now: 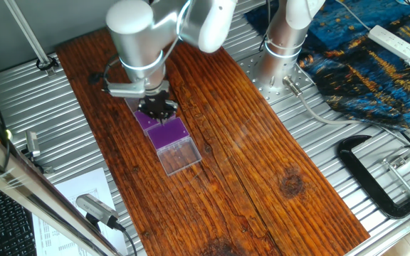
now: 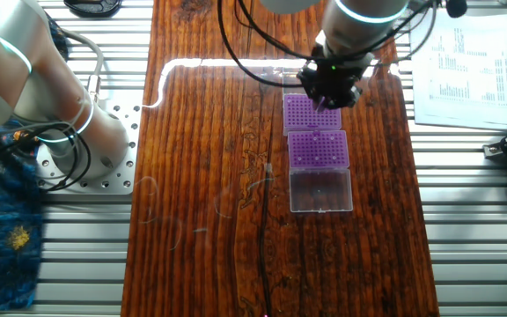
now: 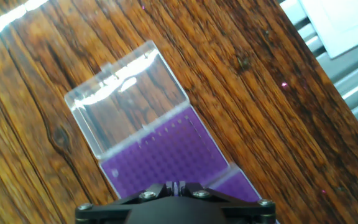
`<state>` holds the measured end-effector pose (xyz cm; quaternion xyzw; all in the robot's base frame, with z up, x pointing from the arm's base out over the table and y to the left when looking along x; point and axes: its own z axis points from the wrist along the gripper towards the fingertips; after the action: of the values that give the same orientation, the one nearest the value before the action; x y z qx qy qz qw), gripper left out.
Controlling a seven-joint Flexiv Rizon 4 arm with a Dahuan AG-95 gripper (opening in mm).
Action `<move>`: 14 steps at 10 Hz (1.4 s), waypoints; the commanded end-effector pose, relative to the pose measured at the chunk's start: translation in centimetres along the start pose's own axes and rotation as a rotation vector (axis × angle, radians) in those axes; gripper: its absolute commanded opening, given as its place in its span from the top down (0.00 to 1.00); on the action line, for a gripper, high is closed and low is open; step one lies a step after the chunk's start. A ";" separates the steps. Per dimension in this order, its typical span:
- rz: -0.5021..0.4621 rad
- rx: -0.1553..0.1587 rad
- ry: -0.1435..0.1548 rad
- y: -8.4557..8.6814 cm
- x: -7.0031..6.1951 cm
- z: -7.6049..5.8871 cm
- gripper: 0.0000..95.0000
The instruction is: Transfer all small pipette tips from one holder to another
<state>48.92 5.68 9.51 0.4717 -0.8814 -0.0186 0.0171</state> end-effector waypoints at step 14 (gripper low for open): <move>0.050 0.011 -0.025 2.1 -1.8 2.0 1.00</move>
<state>48.05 8.32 7.57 0.4495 -0.8931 -0.0195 0.0046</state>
